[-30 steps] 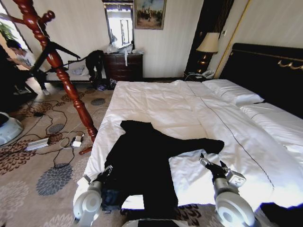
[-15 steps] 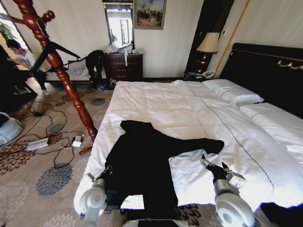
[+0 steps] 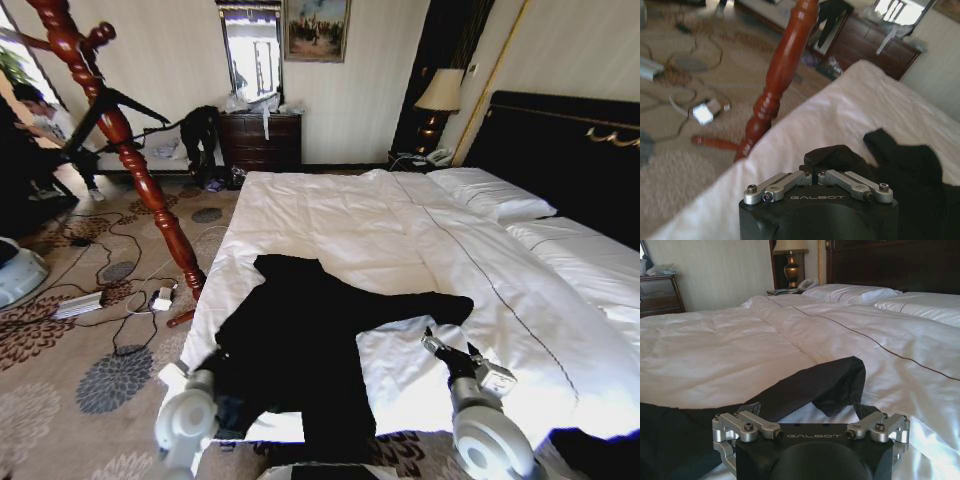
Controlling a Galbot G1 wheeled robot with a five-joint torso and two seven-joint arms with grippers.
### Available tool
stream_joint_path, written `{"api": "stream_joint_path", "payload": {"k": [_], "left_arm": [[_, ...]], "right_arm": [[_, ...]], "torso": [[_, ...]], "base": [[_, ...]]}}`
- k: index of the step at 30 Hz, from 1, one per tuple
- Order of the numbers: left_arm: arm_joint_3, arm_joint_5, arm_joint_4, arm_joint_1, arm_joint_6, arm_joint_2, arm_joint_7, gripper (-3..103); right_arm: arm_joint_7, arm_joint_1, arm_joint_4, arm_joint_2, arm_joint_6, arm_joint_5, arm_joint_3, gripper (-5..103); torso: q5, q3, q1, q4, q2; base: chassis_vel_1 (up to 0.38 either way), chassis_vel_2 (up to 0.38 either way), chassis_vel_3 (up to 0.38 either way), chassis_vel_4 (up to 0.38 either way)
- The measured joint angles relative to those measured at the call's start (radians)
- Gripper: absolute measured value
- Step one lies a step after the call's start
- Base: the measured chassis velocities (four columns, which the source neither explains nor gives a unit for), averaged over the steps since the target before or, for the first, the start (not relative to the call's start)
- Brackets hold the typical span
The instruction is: Pick up the clothes from the bed and hang them on the clothes hanger.
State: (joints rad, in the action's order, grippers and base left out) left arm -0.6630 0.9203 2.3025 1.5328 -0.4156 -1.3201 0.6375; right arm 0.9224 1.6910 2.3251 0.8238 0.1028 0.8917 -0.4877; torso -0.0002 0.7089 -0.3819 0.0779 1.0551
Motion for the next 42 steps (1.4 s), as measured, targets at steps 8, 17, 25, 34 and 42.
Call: {"api": "stream_joint_path", "payload": {"k": [8,17,25,34,42], "left_arm": [[-0.086,-0.127,0.103,0.036,-0.016,0.198,-0.044,0],[0.046,-0.141,-0.009,0.032,-0.032,0.201,-0.014,0],[0.146,-0.148,-0.014,-0.003,0.023,0.154,-0.117,0],[0.281,-0.130,-0.100,-0.108,0.075,0.174,-0.212,0],[0.423,-0.112,-0.236,-0.272,0.064,0.112,-0.176,1]], "right_arm": [[0.000,-0.026,-0.008,-0.002,0.001,0.011,0.016,100],[-0.003,-0.033,-0.019,0.018,0.002,0.001,0.034,100],[-0.005,-0.025,-0.025,0.018,0.002,-0.004,0.032,100],[-0.006,-0.004,-0.035,0.019,0.002,-0.014,0.022,100],[-0.024,0.001,-0.055,0.019,-0.003,-0.043,0.019,100]], "torso": [[0.0001,0.000,0.000,-0.0001,0.000],[0.0000,0.000,0.000,-0.0001,0.000],[0.0003,0.000,0.000,-0.0001,0.000],[0.0003,0.000,0.000,-0.0001,0.000],[0.0002,0.000,0.000,0.0003,0.000]], "base": [[0.000,0.000,0.000,0.000],[0.000,0.000,0.000,0.000],[0.000,0.000,0.000,0.000],[0.000,0.000,0.000,0.000],[0.000,0.000,0.000,0.000]]}}
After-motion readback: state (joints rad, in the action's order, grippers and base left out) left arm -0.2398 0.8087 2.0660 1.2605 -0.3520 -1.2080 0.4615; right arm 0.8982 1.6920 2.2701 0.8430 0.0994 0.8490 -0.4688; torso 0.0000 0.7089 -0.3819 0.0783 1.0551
